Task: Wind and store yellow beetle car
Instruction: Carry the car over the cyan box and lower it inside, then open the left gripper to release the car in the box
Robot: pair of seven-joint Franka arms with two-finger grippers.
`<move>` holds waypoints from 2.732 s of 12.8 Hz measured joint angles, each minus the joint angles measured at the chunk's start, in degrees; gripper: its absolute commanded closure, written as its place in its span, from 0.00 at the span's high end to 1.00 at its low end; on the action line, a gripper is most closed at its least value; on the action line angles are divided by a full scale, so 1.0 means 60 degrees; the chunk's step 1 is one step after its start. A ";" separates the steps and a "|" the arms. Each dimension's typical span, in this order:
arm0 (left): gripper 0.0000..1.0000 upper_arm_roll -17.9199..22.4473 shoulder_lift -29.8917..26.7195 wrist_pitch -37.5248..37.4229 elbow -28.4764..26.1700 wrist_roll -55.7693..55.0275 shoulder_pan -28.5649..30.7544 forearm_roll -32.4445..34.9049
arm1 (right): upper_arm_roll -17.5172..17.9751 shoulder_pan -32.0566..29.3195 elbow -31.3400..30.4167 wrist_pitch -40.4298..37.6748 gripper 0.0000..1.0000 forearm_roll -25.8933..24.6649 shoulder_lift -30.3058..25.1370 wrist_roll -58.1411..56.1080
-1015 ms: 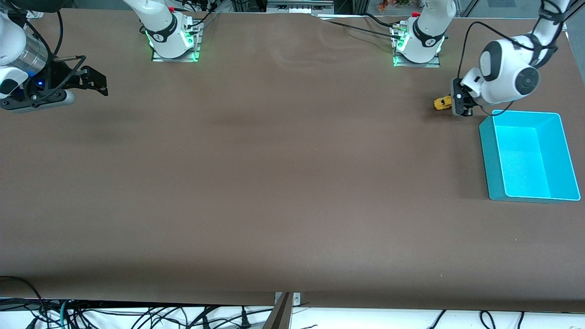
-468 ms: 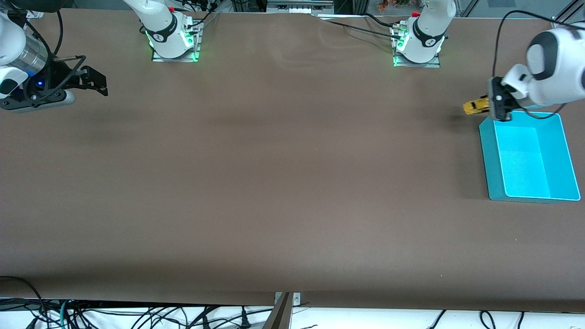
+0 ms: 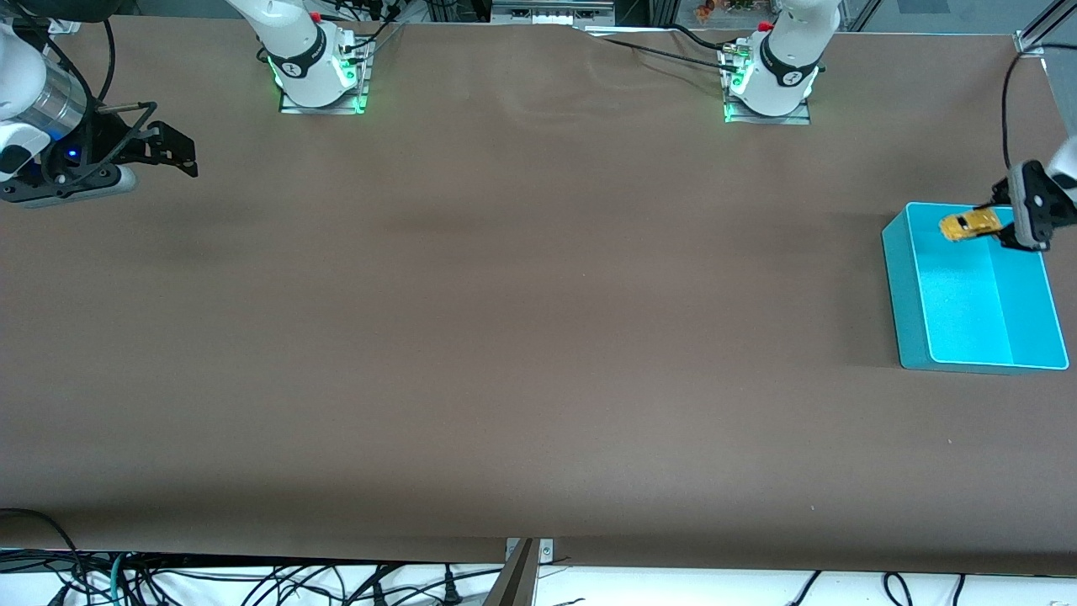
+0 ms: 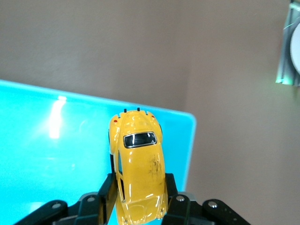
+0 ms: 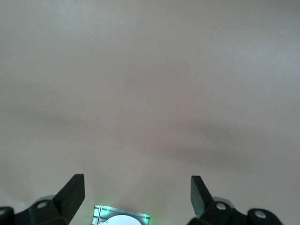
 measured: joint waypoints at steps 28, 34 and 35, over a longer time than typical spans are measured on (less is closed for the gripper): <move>1.00 -0.0100 0.1076 -0.1776 0.1809 -0.1953 -0.0559 -0.0444 | -0.0082 -0.0016 0.1395 0.0177 1.00 0.0619 0.0489 0.0354; 1.00 -0.0742 -0.0441 -0.3203 0.2266 -0.7502 -0.2541 -0.1813 | -0.0080 -0.0014 0.1505 0.0150 1.00 0.0614 0.0642 0.0354; 1.00 -0.1120 -0.0560 -0.3363 0.2503 -0.8593 -0.2690 -0.1817 | -0.0080 -0.0014 0.1512 0.0150 1.00 0.0613 0.0641 0.0354</move>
